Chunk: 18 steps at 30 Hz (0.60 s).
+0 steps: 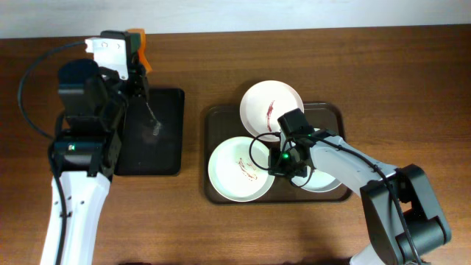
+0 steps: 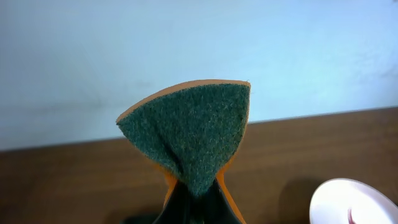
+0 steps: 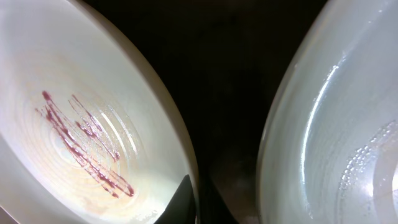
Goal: Clean dirty plates on tray and stack at the side
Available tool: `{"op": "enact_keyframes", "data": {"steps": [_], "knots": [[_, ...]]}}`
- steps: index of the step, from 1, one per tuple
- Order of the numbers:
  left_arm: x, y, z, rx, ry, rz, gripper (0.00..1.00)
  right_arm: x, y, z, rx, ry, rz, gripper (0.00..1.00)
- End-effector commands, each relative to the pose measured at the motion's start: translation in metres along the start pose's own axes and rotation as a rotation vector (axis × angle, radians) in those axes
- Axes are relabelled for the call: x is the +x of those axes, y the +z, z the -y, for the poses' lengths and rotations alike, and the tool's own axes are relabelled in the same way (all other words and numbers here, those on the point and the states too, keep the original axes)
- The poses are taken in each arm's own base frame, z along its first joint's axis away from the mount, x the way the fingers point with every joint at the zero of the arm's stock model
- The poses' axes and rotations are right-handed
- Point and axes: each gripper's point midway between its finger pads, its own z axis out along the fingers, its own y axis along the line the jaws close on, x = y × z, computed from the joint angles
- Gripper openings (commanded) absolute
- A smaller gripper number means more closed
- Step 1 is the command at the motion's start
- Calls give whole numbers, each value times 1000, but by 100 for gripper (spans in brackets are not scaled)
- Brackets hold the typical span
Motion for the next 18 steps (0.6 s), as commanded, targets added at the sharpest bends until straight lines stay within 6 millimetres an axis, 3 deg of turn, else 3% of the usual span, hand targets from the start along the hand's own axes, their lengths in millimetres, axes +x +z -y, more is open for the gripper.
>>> {"op": "enact_keyframes", "data": {"steps": [1,18], "knots": [[-33,-22,-2,-16,33,102,0,-2,5,5,45,5,10,4],[-35,-25,-2,-17,34,109,0,-2,5,5,45,5,10,4]]}}
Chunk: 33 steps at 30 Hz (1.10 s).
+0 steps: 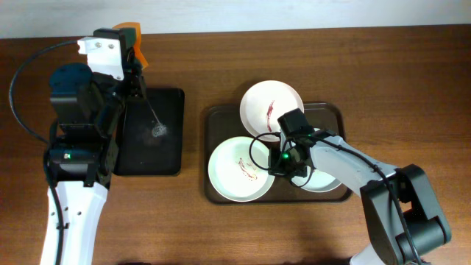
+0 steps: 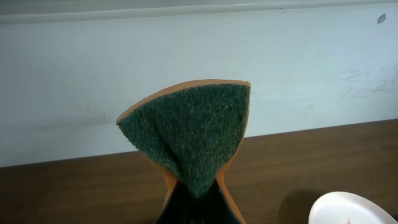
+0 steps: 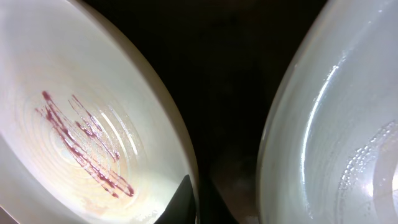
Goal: Clean dirty plates on tray and stack at the side
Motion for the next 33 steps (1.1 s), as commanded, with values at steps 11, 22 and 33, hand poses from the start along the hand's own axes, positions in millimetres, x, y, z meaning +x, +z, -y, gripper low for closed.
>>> {"op": "enact_keyframes", "data": {"steps": [11,22,33], "knots": [[-17,-10,-3,-15,24,47,0,-2,5,5,44,5,10,4],[-17,-10,-3,-15,24,47,0,-2,5,5,44,5,11,4],[29,19,-12,-53,8,-111,0,-3,5,5,42,4,13,4]]}}
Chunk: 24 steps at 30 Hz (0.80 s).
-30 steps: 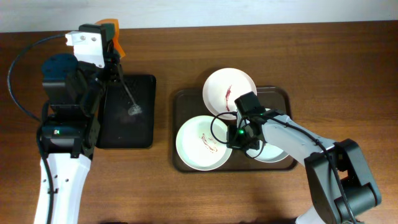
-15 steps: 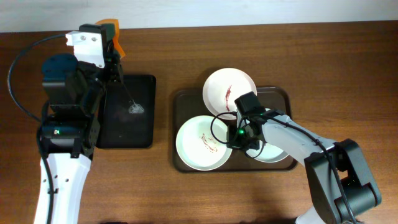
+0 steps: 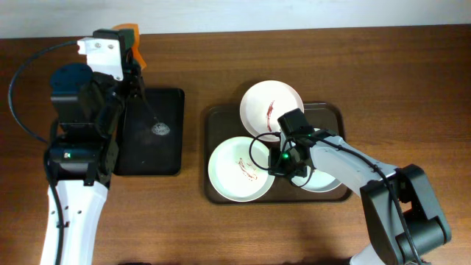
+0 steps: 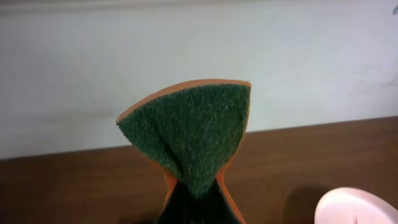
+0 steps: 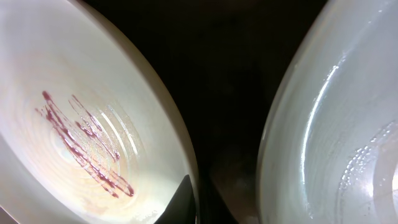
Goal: Clean dirty plates on tray and stack at the side
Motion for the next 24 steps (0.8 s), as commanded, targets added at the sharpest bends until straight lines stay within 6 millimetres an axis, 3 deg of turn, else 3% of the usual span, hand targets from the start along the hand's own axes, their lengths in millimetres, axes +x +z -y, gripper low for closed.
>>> {"op": "enact_keyframes", "data": {"steps": [1,5,9,15,16,20,24], "knots": [[30,22,-8,-27,6,-113,0,-3,5,5,43,4,12,4],[79,42,-7,-18,-8,-277,0,-2,5,5,43,4,12,4],[141,59,-6,-7,-24,-477,0,-2,5,5,43,4,12,4],[223,66,-3,6,-46,-748,0,-2,5,5,43,4,12,4],[245,64,-2,11,-51,-823,0,-2,5,5,43,4,12,4],[282,62,3,30,-82,-943,0,-2,5,5,43,4,12,4],[300,61,16,93,-124,-999,0,-2,5,5,43,4,12,4]]}}
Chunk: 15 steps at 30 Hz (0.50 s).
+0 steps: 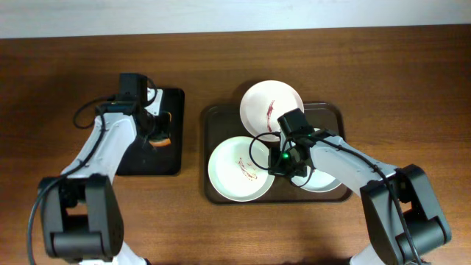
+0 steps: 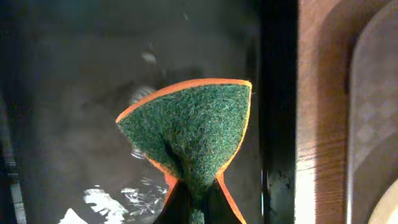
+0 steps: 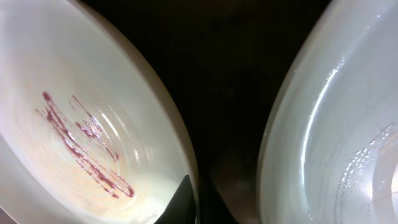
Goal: Clean dirty plates on tray and stack at the side
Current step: 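Carry the sponge with the left gripper toward the lower-left white plate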
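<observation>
Three white plates lie on the brown tray (image 1: 219,118): a stained one (image 1: 271,103) at the back, a stained one (image 1: 237,171) at the front left, and a wet one (image 1: 324,182) at the right, mostly under my right arm. My right gripper (image 1: 283,159) is shut on the right rim of the front-left plate (image 3: 81,137), one finger inside the rim and one outside. My left gripper (image 1: 156,126) is shut on a green and orange sponge (image 2: 189,127), held low over the black tray (image 2: 62,93).
The black tray (image 1: 140,163) lies left of the brown tray, and its surface is wet with pale streaks. A strip of bare wooden table (image 1: 193,147) separates the two trays. The wet plate (image 3: 329,124) sits close beside my right fingers.
My left arm was raised, with the sponge facing the back wall. Now it is down over the black tray, sponge just above the wet surface. The right gripper and plates have not moved.
At all three earlier moments my left gripper held the sponge up at the back edge of the black tray, facing the wall. Now the sponge is down over that tray. Throughout, my right gripper stayed shut on the front-left stained plate's rim.
</observation>
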Available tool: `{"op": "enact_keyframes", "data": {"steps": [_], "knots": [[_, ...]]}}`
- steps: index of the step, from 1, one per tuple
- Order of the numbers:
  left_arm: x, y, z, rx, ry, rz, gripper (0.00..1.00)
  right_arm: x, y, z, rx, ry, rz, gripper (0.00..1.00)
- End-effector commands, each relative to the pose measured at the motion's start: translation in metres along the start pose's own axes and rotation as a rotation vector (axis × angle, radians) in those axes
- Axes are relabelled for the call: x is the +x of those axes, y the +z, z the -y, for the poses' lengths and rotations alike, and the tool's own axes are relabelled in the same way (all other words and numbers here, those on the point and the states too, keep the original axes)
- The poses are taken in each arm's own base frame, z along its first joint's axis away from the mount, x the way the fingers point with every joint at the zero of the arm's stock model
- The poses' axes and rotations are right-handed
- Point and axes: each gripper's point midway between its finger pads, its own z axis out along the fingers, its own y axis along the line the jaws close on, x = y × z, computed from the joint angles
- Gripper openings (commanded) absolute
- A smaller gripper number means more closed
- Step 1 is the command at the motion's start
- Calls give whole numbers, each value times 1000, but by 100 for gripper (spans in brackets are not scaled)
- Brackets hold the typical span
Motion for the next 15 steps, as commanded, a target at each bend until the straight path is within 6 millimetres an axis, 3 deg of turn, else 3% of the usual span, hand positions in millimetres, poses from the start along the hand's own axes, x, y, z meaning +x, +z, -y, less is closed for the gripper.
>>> {"op": "enact_keyframes", "data": {"steps": [1,9,15], "knots": [[5,10,11,74,-8,-36,0,-2,5,5,42,4,8,4],[30,17,11,81,-22,-145,0,-2,5,5,42,4,8,4],[33,19,25,90,12,-159,0,-2,5,5,42,4,8,4]]}}
